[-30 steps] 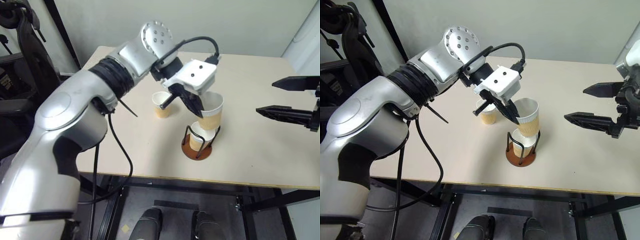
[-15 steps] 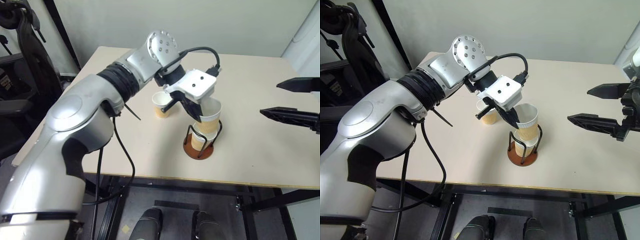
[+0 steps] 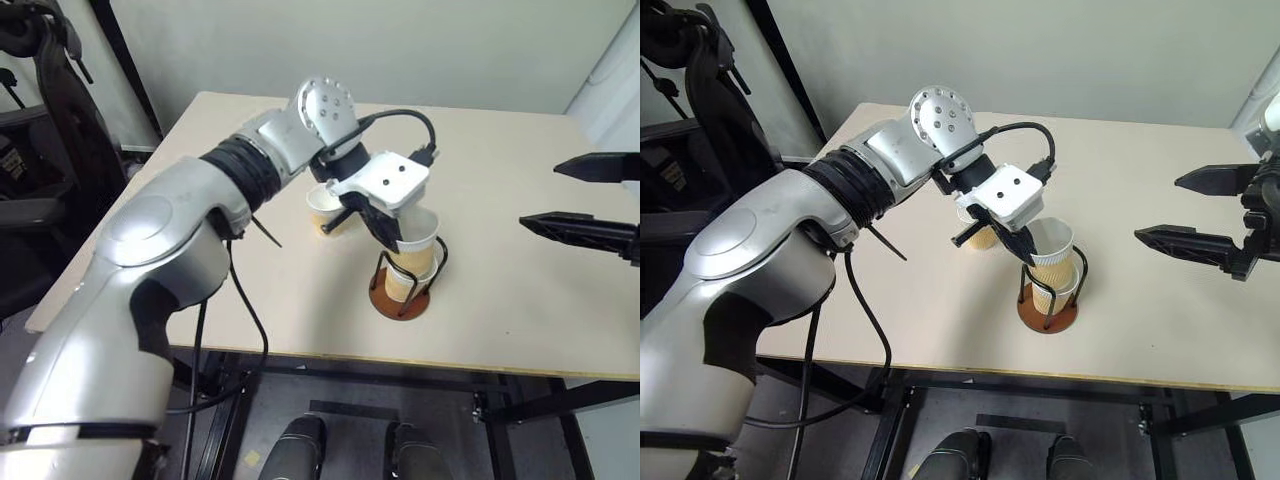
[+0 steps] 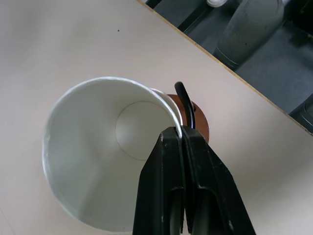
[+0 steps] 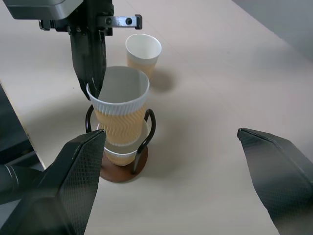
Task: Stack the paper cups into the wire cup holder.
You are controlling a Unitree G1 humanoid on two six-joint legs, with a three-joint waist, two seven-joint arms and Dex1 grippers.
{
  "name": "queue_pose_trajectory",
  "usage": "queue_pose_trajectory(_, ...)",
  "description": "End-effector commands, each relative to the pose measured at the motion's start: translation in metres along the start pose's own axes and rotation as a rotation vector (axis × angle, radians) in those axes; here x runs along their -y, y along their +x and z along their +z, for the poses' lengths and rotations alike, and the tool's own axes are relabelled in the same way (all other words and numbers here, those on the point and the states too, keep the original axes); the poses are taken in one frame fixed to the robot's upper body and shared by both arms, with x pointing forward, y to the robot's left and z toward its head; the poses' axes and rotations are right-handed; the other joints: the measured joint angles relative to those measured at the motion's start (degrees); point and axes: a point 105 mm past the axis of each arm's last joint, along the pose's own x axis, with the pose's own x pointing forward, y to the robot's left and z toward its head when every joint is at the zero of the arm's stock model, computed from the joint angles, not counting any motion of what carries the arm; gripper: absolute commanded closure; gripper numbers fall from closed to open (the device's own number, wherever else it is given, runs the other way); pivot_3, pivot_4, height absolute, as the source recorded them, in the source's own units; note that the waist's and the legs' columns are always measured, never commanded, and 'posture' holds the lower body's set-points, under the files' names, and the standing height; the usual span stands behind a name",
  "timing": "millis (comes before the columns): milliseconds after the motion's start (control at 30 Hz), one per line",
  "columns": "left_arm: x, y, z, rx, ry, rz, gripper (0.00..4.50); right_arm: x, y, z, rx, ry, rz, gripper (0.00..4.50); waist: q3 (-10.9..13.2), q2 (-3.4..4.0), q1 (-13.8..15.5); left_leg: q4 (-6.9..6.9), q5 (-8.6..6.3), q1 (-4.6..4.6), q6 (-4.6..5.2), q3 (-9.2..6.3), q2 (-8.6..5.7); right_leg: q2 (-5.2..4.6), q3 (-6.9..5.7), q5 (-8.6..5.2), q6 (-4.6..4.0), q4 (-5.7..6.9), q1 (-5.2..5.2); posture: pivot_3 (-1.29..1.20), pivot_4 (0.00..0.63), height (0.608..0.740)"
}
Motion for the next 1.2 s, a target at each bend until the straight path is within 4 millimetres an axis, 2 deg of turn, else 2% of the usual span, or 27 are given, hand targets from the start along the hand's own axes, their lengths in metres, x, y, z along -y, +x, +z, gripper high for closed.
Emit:
queue_pose_trajectory(33,-0.002,-0.003,0.003,-0.007,0.028,-0.007,4.47,0.001,-0.006,0.007,0.011,-0.036,-0.034,0.00,0.0,0.00,0.0,0.00,0.00,-0.01,0.03,0.02,-0.06,-0.03,0.00,0.01,-0.01,-0.01,0.00,0.00,0.150,0.740)
queue_pose_trajectory(133,-0.004,-0.002,0.003,-0.009,0.030,-0.003,3.88,0.001,-0.007,0.007,0.009,-0.036,-0.036,0.00,0.0,0.00,0.0,0.00,0.00,-0.01,0.14,0.03,-0.17,-0.14,0.00,0.15,-0.13,-0.12,0.07,0.00,0.150,0.740)
queue_pose_trajectory(367,-0.009,-0.002,0.009,0.023,0.036,0.020,1.44,0.002,-0.006,0.007,0.006,-0.038,-0.036,0.00,0.0,0.00,0.0,0.01,-0.08,-0.03,0.42,0.06,-0.43,-0.31,-0.02,0.21,-0.01,-0.40,0.20,0.00,0.150,0.740)
queue_pose_trajectory(467,-0.017,-0.010,0.021,0.101,0.010,0.081,0.27,0.004,-0.005,0.009,0.014,-0.046,-0.029,0.00,0.0,0.00,0.0,0.02,-0.11,-0.05,0.52,0.10,-0.54,-0.44,-0.04,0.24,0.09,-0.42,0.21,0.00,0.150,0.740)
queue_pose_trajectory(500,-0.019,-0.015,0.023,0.126,0.000,0.103,0.02,0.005,-0.004,0.010,0.020,-0.050,-0.028,0.00,0.0,0.00,0.0,0.03,-0.13,-0.06,0.55,0.12,-0.56,-0.48,-0.02,0.33,0.26,-0.45,0.21,0.00,0.150,0.740)
queue_pose_trajectory(567,-0.020,-0.026,0.026,0.166,-0.029,0.147,0.02,0.006,-0.001,0.012,0.033,-0.063,-0.019,0.00,0.0,0.00,0.0,0.03,-0.15,-0.04,0.60,0.19,-0.58,-0.50,-0.07,0.41,0.42,-0.47,0.22,0.00,0.150,0.740)
queue_pose_trajectory(767,-0.007,-0.062,0.004,0.147,-0.115,0.279,0.02,0.010,0.010,0.022,0.076,-0.109,0.027,0.00,0.0,0.05,-0.5,-0.01,-0.17,0.03,0.62,0.30,-0.58,-0.49,-0.07,0.18,0.82,-0.46,0.20,0.00,0.150,0.740)
queue_pose_trajectory(867,-0.001,-0.071,-0.003,0.135,-0.143,0.310,0.02,0.013,0.013,0.023,0.082,-0.119,0.038,0.00,0.0,0.05,-0.4,-0.01,-0.14,0.03,0.62,0.22,-0.58,-0.46,-0.06,0.17,0.79,-0.47,0.21,0.00,0.150,0.740)
queue_pose_trajectory(967,0.016,-0.085,-0.027,0.046,-0.202,0.351,0.02,0.015,0.018,0.026,0.093,-0.132,0.058,0.00,0.0,0.06,-0.3,0.02,-0.04,-0.01,0.60,0.14,-0.68,-0.51,-0.03,0.16,0.15,-0.49,0.25,0.00,0.150,0.740)
queue_pose_trajectory(1067,0.032,-0.096,-0.054,-0.080,-0.240,0.382,0.02,0.014,0.023,0.028,0.099,-0.137,0.086,0.00,0.0,0.07,-0.7,0.03,-0.02,0.00,0.54,0.17,-0.70,-0.56,0.00,0.11,0.03,-0.47,0.24,0.00,0.150,0.740)
queue_pose_trajectory(1200,0.034,-0.097,-0.074,-0.206,-0.233,0.416,0.02,0.014,0.025,0.029,0.097,-0.143,0.111,0.00,0.0,0.07,-0.6,-0.06,0.11,-0.05,0.52,0.08,-0.83,-0.36,-0.09,0.04,-0.02,-0.47,0.21,0.00,0.150,0.740)
